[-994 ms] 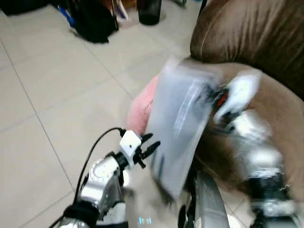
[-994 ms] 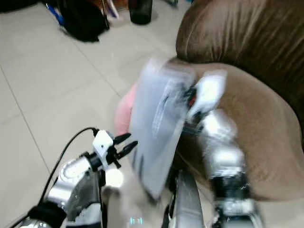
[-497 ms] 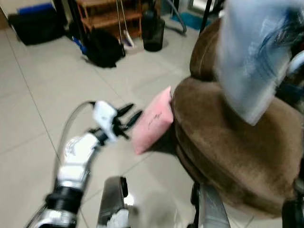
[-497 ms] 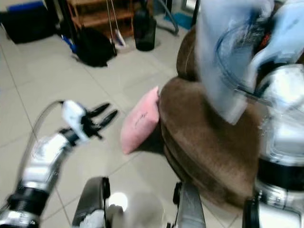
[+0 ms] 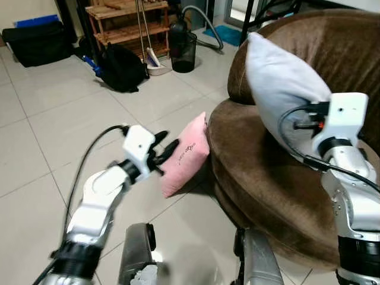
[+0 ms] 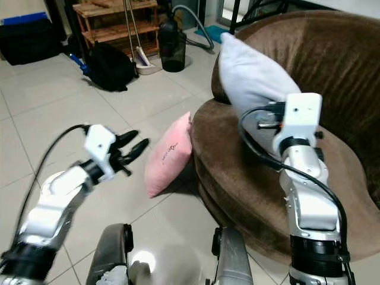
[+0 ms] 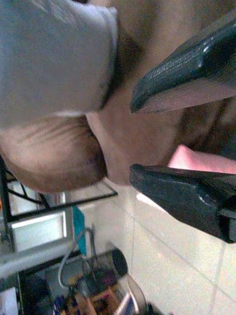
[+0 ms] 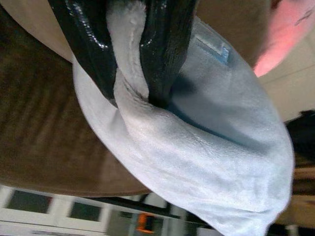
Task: Move the pillow to the sofa from floor
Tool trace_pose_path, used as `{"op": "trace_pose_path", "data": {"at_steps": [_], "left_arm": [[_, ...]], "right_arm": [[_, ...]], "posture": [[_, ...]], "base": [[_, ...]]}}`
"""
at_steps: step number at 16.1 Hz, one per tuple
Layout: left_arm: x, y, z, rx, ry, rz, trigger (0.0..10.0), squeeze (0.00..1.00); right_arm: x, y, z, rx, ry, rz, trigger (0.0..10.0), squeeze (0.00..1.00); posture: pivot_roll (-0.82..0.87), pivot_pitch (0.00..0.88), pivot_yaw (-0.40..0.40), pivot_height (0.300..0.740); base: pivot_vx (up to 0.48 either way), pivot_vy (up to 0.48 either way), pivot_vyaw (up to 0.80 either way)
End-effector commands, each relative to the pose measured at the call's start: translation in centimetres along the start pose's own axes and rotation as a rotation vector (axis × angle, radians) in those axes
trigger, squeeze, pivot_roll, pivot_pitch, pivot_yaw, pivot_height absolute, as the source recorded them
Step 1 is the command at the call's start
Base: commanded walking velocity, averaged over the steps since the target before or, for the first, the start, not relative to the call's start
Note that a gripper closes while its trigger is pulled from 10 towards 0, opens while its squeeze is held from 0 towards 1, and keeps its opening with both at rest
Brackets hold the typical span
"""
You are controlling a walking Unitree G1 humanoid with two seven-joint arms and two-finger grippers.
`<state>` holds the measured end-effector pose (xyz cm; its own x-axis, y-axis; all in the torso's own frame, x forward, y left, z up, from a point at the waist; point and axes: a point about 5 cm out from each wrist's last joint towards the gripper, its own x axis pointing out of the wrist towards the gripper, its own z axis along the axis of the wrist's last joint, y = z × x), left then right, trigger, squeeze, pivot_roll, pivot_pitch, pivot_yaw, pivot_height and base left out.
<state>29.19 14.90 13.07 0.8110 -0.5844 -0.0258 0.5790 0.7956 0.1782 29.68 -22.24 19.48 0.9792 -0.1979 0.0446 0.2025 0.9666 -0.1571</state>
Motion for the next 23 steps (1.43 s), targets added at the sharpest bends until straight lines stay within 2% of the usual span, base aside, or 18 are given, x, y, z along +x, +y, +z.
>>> {"op": "trace_pose_path", "data": {"at_steps": [1,4,6,7,9,12,14,17,20,23], "left_arm": [[-0.1,-0.2,0.4,0.015,0.001,0.008,10.0,0.0],[0.3,-1.1,0.9,0.021,0.012,0.033,10.0,0.0],[0.5,-0.9,0.9,0.028,0.02,0.046,10.0,0.0],[0.5,-0.7,0.9,0.066,0.039,0.067,10.0,0.0],[0.7,-0.4,1.0,0.064,0.044,0.137,10.0,0.0],[1.2,-0.4,1.4,0.038,0.028,0.178,10.0,0.0],[1.6,-0.3,1.8,0.058,0.007,0.19,10.0,0.0],[2.0,0.0,2.2,0.05,-0.007,0.207,10.0,0.0],[2.4,0.1,2.6,0.043,-0.032,0.171,10.0,0.0],[2.8,0.0,2.7,0.035,-0.044,0.152,10.0,0.0]], "right_arm": [[-0.3,-0.5,-0.5,0.022,0.028,-0.039,10.0,0.0],[-0.9,-0.7,-1.2,0.045,0.053,-0.087,10.0,0.0],[-0.9,-0.6,-0.7,0.036,0.04,-0.094,10.0,0.0],[-1.0,-0.5,-0.4,0.049,0.025,-0.101,10.0,0.0],[-1.6,0.0,-0.2,0.066,0.0,-0.09,10.0,0.0],[-2.5,0.2,-1.0,0.066,0.012,-0.084,10.0,0.0],[-3.2,-0.3,-1.7,0.067,0.033,-0.106,10.0,0.0],[-3.8,-0.8,-2.0,0.078,0.043,-0.149,10.0,0.0],[-4.2,-1.3,-1.9,0.086,0.043,-0.184,10.0,0.0],[-4.4,-0.2,-1.8,0.019,0.037,-0.104,10.0,0.0]], "posture": [[0.06,0.015,-0.036,0.596],[0.05,0.019,-0.048,0.631],[0.05,0.019,-0.043,0.656],[0.04,0.018,-0.041,0.666],[0.03,0.021,-0.041,0.686],[0.02,0.015,-0.041,0.716],[0.02,0.011,-0.038,0.74],[0.02,0.005,-0.031,0.74],[0.01,0.0,-0.013,0.74],[0.0,0.0,-0.013,0.74]], "base": [[0.0,0.0,0.0],[0.0,0.0,0.0],[0.0,0.0,0.0],[0.0,0.0,0.0],[0.0,0.0,0.0],[0.0,0.0,0.0],[0.0,0.0,0.0],[0.0,0.0,0.0],[0.0,0.0,0.0],[0.0,0.0,0.0]]}}
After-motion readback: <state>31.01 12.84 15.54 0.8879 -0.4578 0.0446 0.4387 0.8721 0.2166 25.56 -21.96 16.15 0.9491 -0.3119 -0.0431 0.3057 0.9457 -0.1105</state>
